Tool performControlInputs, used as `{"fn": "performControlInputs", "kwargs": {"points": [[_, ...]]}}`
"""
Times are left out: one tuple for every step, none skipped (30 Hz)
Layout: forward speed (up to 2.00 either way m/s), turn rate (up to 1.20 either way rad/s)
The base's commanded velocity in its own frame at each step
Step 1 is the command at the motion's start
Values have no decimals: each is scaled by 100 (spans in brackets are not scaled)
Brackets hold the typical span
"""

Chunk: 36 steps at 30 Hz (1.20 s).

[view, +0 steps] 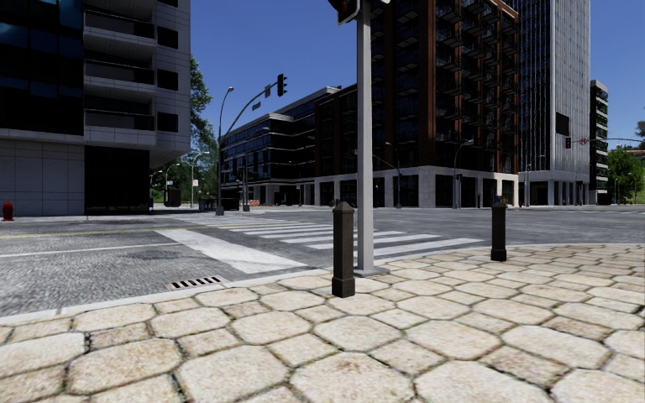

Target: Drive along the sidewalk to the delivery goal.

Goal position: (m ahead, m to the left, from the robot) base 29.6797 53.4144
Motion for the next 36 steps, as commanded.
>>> {"fn": "performControlInputs", "kwargs": {"points": [[0,0],[0,0],[0,0],[0,0],[0,0],[0,0],[0,0],[0,0],[0,0],[0,0],[0,0],[0,0],[0,0],[0,0],[0,0],[0,0],[0,0],[0,0],[0,0],[0,0],[0,0],[0,0],[0,0],[0,0],[0,0],[0,0],[0,0],[0,0],[0,0],[0,0],[15,0],[39,0],[64,0],[64,0],[81,0],[87,0]]}}
